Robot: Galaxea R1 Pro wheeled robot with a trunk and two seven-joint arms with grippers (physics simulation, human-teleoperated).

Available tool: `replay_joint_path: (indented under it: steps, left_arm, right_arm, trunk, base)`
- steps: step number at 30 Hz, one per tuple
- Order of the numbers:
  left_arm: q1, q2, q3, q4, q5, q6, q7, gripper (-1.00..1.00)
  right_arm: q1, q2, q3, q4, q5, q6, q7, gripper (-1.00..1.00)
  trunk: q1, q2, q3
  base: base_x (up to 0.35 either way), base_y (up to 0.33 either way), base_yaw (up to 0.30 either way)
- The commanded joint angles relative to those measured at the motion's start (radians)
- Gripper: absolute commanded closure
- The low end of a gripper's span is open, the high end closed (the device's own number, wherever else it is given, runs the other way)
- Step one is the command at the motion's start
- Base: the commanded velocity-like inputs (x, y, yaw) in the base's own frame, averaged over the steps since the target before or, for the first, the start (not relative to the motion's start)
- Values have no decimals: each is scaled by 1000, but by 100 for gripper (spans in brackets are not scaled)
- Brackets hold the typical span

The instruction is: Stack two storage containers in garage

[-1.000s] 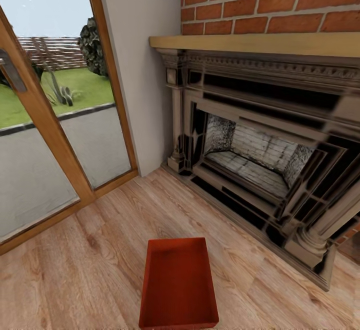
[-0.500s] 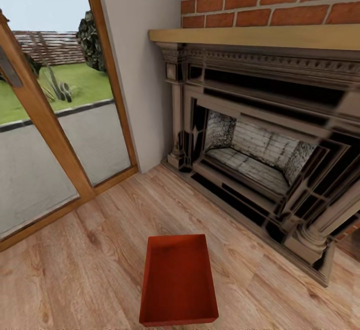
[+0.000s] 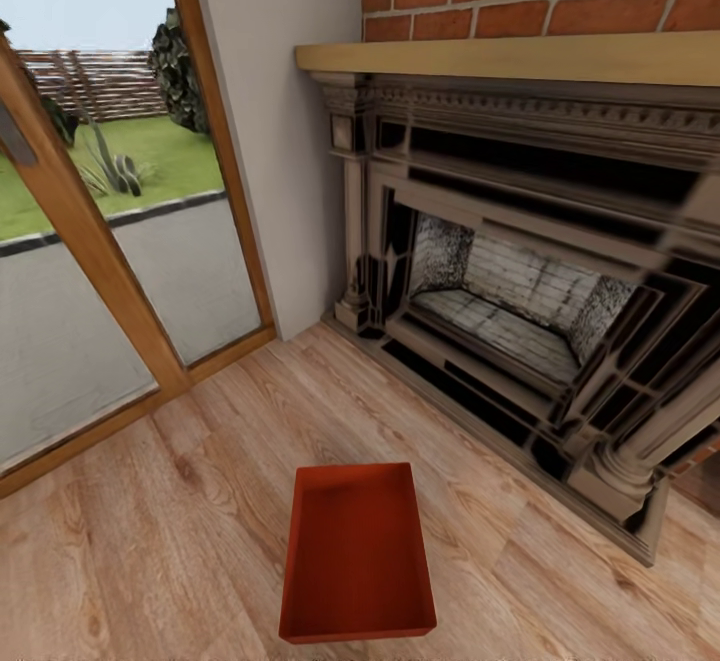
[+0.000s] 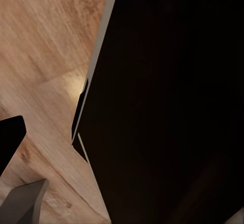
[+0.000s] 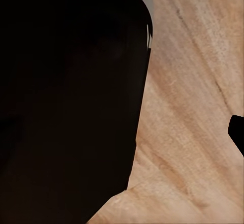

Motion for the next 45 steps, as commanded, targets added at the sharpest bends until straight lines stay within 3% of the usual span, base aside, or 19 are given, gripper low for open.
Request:
replay_joint_path:
  steps: [1, 45]
  left_arm:
    - [0, 0, -1, -1, 4, -2, 1, -100]
    - [0, 0, 0, -1, 4, -1, 1, -100]
  right_arm:
    - [-1, 0, 9, 3, -10, -6, 0, -100]
    - [-1, -1, 10, 4, -7, -9, 17, -100]
  trunk:
    - [0, 0, -2]
    - [0, 0, -72]
  base:
    - [0, 0, 0]
    - [0, 0, 0]
